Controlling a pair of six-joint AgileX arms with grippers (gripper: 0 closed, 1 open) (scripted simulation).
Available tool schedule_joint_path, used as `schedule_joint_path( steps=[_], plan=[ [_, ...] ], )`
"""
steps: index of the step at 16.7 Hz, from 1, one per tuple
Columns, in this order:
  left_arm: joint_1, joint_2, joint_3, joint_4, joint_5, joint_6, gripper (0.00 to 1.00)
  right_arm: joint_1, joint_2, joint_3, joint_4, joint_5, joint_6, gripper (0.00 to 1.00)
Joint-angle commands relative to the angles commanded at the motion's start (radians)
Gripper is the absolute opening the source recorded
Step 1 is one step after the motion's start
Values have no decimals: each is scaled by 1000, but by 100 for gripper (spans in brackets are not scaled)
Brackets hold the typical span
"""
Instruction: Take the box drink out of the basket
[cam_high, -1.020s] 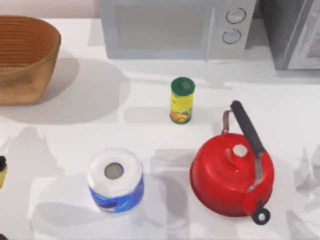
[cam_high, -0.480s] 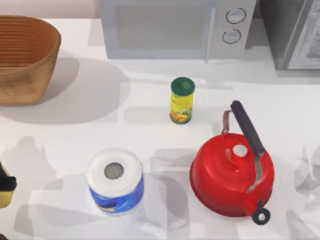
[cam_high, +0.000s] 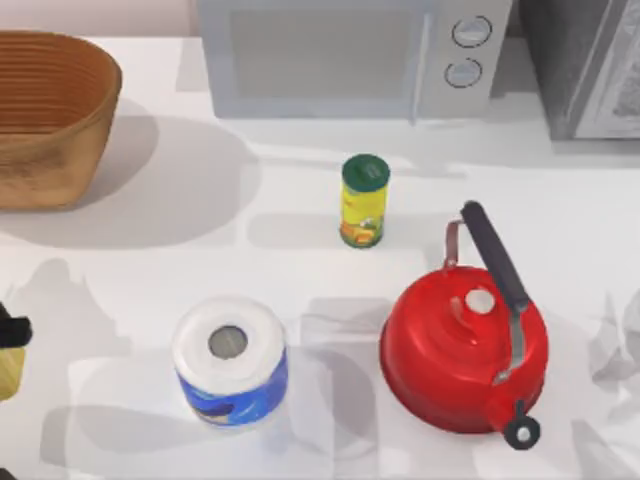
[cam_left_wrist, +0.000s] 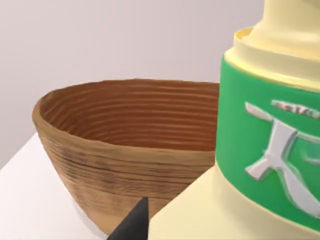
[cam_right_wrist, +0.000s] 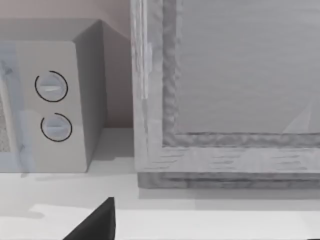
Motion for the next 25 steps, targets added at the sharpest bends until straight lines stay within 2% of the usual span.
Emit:
schedule_joint_path(
  steps=[4, 12, 16, 18, 20, 22, 25],
  plan=[
    [-166, 264, 101, 129, -292, -37, 0, 0, 0, 0, 0, 0, 0, 100],
    [-554, 885, 337, 432, -1000, -125, 0, 0, 0, 0, 0, 0, 0, 100],
    [-714, 1141, 433, 556, -1300, -159, 0, 0, 0, 0, 0, 0, 0, 100],
    [-772, 1236, 467, 600, -1411, -171, 0, 0, 0, 0, 0, 0, 0, 100],
    [-812, 1299, 490, 630, -1485, -180, 0, 0, 0, 0, 0, 0, 0, 100],
    [-829, 1328, 500, 643, -1517, -183, 0, 0, 0, 0, 0, 0, 0, 100],
    [-830, 1328, 500, 643, -1517, -183, 0, 0, 0, 0, 0, 0, 0, 100]
  ],
)
